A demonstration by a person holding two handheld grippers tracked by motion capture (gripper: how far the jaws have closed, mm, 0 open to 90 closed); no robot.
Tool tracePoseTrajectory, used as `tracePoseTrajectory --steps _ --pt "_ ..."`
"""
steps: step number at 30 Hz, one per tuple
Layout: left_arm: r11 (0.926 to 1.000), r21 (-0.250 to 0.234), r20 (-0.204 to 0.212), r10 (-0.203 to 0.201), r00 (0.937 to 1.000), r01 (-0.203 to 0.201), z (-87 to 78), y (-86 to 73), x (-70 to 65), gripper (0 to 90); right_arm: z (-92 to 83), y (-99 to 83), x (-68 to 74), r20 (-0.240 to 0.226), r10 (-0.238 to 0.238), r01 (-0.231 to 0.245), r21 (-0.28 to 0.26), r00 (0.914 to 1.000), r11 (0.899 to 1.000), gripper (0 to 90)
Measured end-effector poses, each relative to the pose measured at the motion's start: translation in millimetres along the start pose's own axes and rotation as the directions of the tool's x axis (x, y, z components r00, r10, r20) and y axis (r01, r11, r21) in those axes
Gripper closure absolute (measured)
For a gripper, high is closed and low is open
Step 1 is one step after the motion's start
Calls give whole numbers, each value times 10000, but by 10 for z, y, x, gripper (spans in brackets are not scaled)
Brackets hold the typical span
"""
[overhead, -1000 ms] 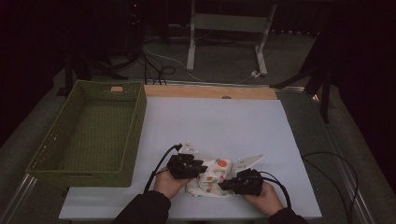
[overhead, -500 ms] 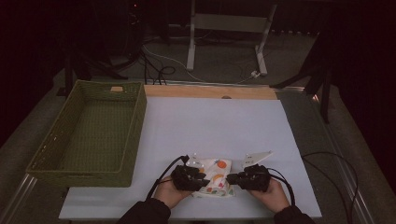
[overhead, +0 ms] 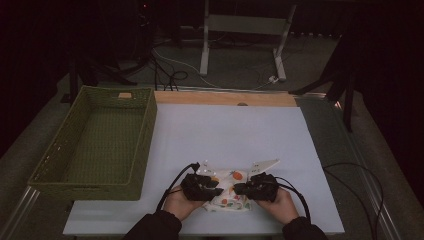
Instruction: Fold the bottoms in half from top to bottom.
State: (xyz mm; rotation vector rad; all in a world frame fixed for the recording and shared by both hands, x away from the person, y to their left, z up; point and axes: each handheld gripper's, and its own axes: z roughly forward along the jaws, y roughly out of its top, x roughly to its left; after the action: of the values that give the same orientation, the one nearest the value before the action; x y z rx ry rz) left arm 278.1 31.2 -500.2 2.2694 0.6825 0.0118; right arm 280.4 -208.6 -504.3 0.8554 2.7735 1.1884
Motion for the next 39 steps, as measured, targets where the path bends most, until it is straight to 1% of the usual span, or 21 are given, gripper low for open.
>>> tracePoseTrajectory --steps 5,8,11,14,15,17,18,20,22,27,29,31,33,35,37,38,39 --pt "10000 36 8 -88 10000 88 27 -59 -12 649 39 -76 51 -74 5 -3 236 10000 9997 804" --pt "9998 3 -29 -183 9998 183 45 -93 -17 640 59 -102 79 -167 68 -64 219 9998 9997 804" --pt "9997 -16 -31 -228 9997 228 56 -107 -23 639 66 -111 95 -149 -42 47 317 9999 9995 804" --pt "9998 -35 -78 -208 9998 207 47 -113 -28 630 68 -121 106 -184 15 -10 297 9998 9996 797" --pt "9997 -57 -98 -228 9997 227 40 -113 -24 623 63 -123 102 -158 -68 73 267 9999 9996 791" --pt "9994 -166 -105 -310 9995 308 11 -109 -7 607 39 -117 110 -101 -40 42 162 9999 9999 770" --pt "9993 -211 -133 -324 9994 321 -1 -107 0 602 24 -114 103 -64 -143 143 99 9999 9998 758" --pt "9985 -341 -181 -434 9989 428 -29 -104 17 594 -4 -106 92 16 -169 169 -30 9999 9999 735" --pt "9983 -384 -242 -438 9987 428 -53 -101 39 582 -25 -98 82 57 -64 65 -65 10000 10000 710" --pt "9968 -569 -356 -586 9976 565 -101 -111 93 567 -54 -90 40 255 -104 111 -273 9996 9996 651" --pt "9958 -643 -441 -675 9967 646 -115 -117 119 553 -54 -86 26 254 -55 62 -258 9997 9996 622" --pt "9941 -716 -424 -849 9955 818 -126 -123 146 539 -54 -89 11 342 -21 29 -209 9994 9998 604" --pt "9933 -729 -462 -935 9945 900 -133 -129 163 527 -58 -93 1 389 52 -42 -240 9992 9997 588" --pt "9927 -715 -511 -1013 9935 975 -137 -135 181 522 -60 -95 -4 410 -10 20 -238 9992 9997 583" --pt "9932 -655 -612 -1002 9931 961 -138 -139 193 486 -76 -90 -26 517 -69 83 -279 9986 9996 571" --pt "9932 -647 -664 -1015 9926 972 -138 -141 199 474 -83 -86 -21 529 73 -56 -314 9986 9995 571" --pt "9930 -639 -694 -1034 9922 990 -142 -144 207 462 -90 -86 -28 530 61 -44 -326 9986 9995 573"
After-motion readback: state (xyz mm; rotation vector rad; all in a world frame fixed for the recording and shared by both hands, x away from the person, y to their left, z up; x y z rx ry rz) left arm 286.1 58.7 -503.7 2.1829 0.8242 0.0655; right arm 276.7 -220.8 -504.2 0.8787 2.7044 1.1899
